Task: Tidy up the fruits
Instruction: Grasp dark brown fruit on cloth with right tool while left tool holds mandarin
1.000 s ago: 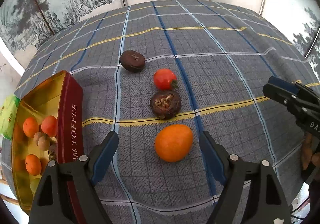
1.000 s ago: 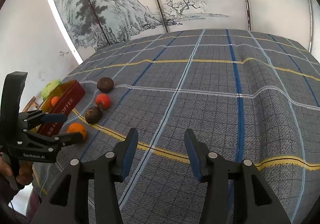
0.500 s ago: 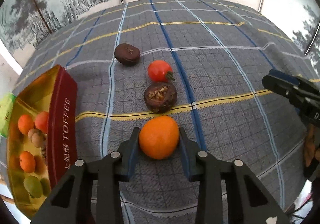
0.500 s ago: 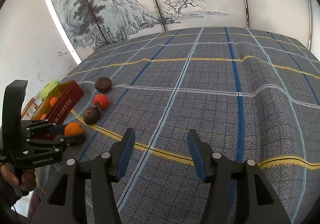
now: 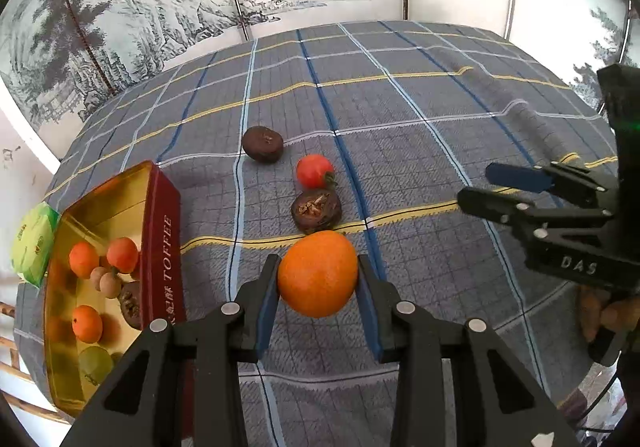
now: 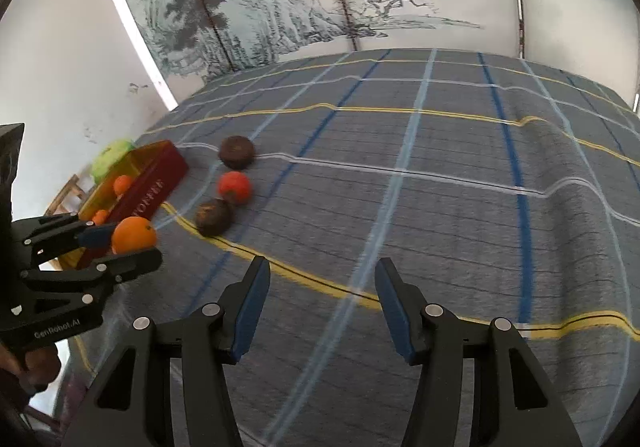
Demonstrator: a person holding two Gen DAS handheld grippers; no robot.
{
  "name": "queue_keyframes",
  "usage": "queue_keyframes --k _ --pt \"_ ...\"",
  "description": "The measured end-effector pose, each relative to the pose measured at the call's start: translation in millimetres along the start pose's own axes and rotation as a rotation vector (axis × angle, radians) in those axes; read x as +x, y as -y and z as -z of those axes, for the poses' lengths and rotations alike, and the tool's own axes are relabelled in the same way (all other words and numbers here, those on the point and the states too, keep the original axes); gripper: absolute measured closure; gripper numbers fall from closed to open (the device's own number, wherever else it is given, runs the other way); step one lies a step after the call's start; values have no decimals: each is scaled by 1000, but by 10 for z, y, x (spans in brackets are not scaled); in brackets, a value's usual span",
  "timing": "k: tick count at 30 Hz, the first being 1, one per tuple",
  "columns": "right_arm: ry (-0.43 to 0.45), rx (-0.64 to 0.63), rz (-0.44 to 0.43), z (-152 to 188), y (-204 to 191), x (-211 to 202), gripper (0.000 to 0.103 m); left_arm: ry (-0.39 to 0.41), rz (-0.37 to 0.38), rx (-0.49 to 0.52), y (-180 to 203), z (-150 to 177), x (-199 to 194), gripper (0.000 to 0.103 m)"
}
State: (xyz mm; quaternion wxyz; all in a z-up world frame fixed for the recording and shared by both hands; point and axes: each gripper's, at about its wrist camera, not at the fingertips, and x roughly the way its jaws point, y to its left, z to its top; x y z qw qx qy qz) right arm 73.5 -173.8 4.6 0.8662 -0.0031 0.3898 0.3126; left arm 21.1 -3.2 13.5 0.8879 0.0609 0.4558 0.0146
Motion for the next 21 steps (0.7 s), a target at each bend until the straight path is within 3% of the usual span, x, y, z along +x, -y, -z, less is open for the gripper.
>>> queue_keyframes --k 13,21 --pt "-54 -12 -114 -93 -411 223 47 -3 16 -64 -235 100 -115 70" --pt "-95 -72 -107 -238 -747 515 47 30 -7 -114 -497 127 -300 70"
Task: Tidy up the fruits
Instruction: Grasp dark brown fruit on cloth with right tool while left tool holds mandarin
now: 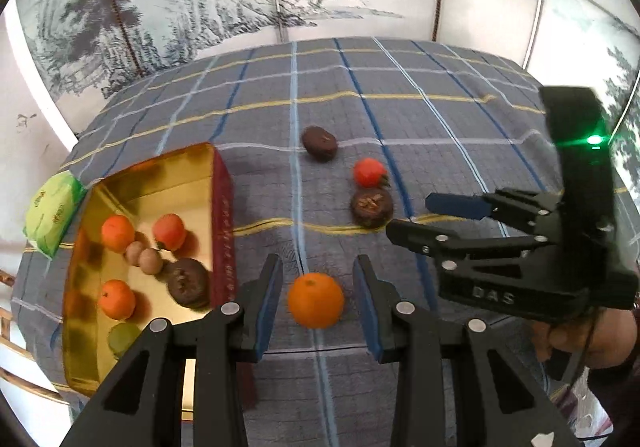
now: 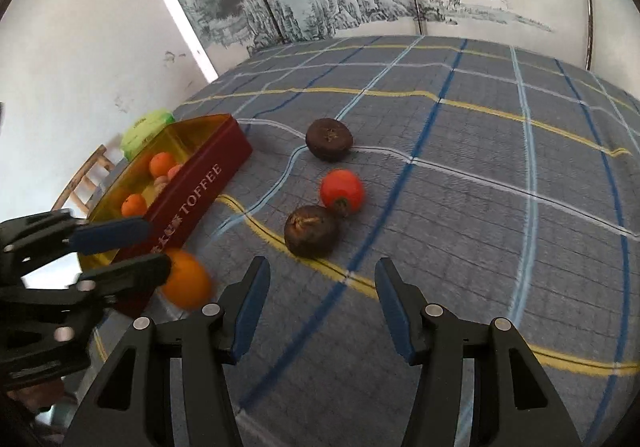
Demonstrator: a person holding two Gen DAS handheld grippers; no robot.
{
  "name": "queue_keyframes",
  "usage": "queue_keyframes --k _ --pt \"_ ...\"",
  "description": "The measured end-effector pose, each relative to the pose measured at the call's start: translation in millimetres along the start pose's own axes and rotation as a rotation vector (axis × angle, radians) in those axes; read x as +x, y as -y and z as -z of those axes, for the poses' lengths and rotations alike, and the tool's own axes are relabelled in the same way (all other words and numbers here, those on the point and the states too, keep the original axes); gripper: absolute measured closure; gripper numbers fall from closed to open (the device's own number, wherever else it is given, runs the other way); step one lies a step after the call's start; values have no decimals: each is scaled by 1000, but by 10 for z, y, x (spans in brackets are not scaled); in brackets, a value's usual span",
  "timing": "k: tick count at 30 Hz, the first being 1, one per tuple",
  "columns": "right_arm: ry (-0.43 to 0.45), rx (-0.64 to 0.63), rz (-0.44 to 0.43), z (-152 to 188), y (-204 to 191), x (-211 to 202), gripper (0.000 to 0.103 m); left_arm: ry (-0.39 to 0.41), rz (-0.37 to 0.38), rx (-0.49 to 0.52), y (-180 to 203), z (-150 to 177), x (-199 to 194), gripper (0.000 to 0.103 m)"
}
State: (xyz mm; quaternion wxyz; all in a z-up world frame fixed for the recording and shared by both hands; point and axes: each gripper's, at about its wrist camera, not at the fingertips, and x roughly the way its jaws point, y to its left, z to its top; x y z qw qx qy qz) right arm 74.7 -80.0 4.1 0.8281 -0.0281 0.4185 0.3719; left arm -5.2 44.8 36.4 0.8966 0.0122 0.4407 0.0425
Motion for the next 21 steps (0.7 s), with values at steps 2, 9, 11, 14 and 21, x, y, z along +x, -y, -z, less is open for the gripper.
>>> queue_keyframes --k 2,9,11,14,21 --pt "-4 22 -12 -35 2 69 47 11 -3 -8 -61 -9 -51 70" --pt "-19 29 -4 -128 -37 254 47 11 -1 -36 -213 -8 -68 70" --pt "-17 20 10 -152 -57 297 47 11 -4 -39 -252 5 -75 70" --pt "-15 7 20 -194 -74 343 48 17 -14 -35 -329 25 -107 70" --pt "-6 -69 88 -131 -105 284 65 1 16 -43 -525 148 -218 70"
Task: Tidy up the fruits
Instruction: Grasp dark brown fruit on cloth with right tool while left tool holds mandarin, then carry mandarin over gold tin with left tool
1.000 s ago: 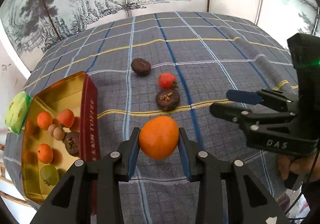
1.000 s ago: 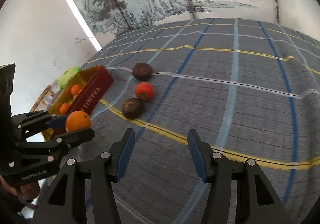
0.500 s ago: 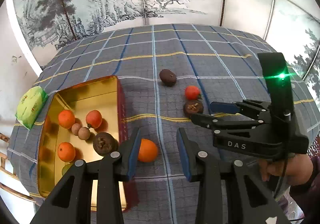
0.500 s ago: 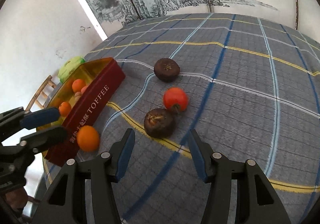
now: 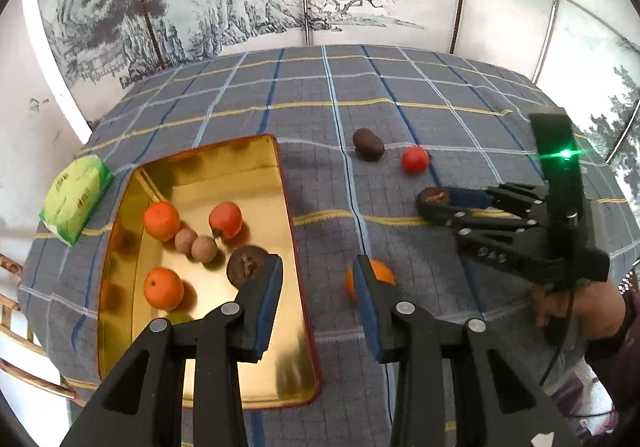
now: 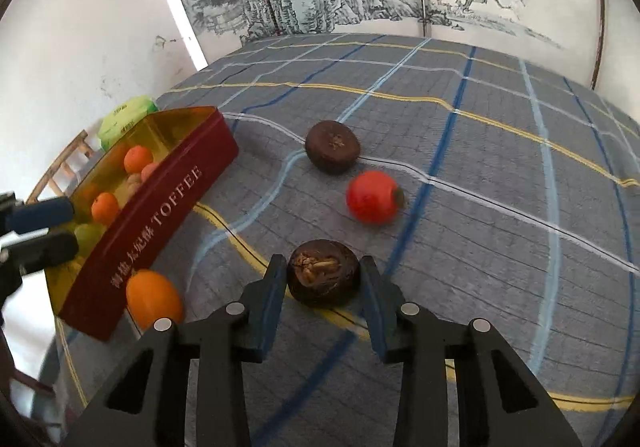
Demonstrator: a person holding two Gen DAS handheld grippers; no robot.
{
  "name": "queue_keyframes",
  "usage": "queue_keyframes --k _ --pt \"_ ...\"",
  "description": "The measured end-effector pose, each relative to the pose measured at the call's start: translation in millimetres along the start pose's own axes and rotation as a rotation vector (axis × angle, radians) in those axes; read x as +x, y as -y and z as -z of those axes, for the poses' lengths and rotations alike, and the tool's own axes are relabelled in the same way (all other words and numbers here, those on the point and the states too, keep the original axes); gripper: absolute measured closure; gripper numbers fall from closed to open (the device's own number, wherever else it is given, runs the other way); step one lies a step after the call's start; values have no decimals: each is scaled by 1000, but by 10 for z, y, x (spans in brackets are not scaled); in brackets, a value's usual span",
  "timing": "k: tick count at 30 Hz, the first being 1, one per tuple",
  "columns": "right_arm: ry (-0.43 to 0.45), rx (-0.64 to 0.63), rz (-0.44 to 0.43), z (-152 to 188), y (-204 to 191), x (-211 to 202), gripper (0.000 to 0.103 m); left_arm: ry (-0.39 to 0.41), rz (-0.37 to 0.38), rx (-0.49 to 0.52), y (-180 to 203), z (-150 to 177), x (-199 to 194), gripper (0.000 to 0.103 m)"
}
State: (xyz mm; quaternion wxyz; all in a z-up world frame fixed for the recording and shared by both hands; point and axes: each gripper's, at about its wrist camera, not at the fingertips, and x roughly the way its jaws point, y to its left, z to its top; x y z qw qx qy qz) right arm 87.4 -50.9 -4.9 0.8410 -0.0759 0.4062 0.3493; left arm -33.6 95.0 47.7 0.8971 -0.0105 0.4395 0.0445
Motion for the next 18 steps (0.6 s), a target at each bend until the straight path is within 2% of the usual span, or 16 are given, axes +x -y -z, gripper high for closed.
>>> queue_keyframes --k 3,6,9,11,13,18 --pt "26 -1 41 121 171 -211 65 -14 33 25 82 37 -16 70" --pt "41 3 107 215 389 -403 65 -11 29 89 302 27 -4 67" --pt "49 29 181 329 681 -572 65 -56 30 110 427 -12 151 66" --pt "51 71 212 397 887 -645 65 -90 34 95 454 -17 267 66" --pt "54 117 208 440 1040 -691 65 -120 51 66 435 -20 359 66" --pt "75 107 192 434 1022 -708 65 -168 93 -18 328 -33 509 67"
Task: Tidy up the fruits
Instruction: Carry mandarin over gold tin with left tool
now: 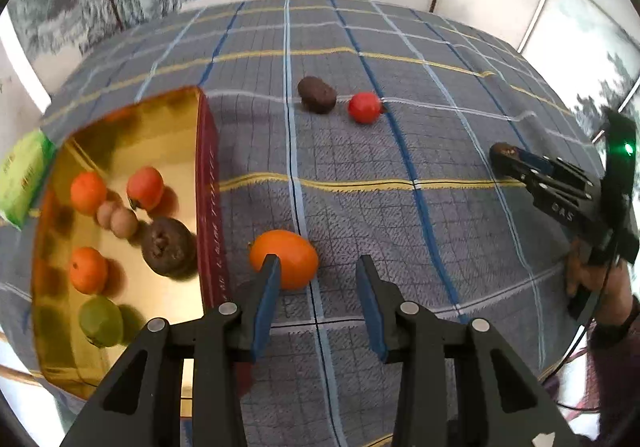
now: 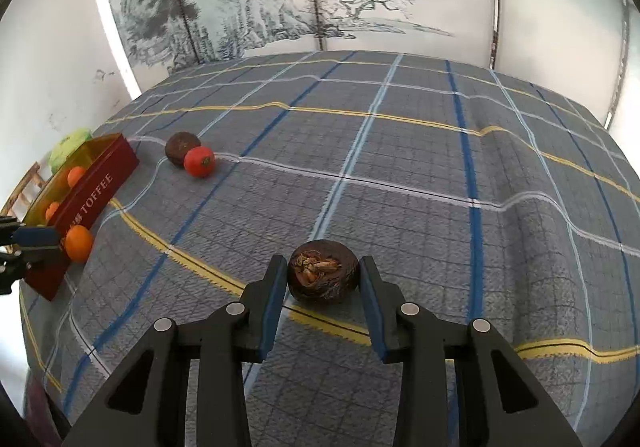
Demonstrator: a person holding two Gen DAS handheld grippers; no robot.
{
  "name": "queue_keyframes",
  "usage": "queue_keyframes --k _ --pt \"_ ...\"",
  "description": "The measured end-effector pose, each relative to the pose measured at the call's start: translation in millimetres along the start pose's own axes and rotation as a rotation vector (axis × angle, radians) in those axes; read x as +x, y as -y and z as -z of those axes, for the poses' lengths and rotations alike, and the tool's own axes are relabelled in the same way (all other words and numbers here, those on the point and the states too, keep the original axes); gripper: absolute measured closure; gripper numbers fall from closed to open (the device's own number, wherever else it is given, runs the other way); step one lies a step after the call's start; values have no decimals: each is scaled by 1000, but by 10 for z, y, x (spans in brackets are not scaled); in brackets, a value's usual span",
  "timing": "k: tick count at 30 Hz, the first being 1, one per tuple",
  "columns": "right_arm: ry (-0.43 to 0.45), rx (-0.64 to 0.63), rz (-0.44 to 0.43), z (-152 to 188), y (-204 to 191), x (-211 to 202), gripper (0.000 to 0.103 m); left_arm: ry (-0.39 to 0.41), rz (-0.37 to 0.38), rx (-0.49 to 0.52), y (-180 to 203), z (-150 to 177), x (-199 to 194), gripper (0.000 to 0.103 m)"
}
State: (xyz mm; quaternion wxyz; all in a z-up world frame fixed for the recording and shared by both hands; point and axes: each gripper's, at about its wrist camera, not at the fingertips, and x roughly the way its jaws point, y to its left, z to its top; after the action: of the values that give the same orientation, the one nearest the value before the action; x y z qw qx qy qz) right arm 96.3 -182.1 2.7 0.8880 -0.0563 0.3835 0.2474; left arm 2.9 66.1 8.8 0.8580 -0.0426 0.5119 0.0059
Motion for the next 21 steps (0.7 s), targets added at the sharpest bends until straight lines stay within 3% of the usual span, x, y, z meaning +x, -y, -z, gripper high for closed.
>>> queue_keyframes --k 5,9,13,15,17,18,21 --pt "11 24 -32 4 40 -14 65 15 -36 -23 -45 -65 38 66" --pt "14 26 -46 10 42 -20 65 0 -46 -21 -37 -93 122 43" --pt "18 23 -51 16 27 -28 65 8 -59 -13 -7 -88 172 43" --pt "15 27 -57 16 29 -25 65 11 -59 -9 2 -94 189 45" --pt "15 30 -58 16 34 -25 65 4 -50 -12 -3 -99 228 54" --pt "15 29 -58 15 35 -24 65 -8 -43 -13 -6 -96 263 72" --pt "13 35 -57 16 41 -26 65 -7 -58 8 36 -72 261 72"
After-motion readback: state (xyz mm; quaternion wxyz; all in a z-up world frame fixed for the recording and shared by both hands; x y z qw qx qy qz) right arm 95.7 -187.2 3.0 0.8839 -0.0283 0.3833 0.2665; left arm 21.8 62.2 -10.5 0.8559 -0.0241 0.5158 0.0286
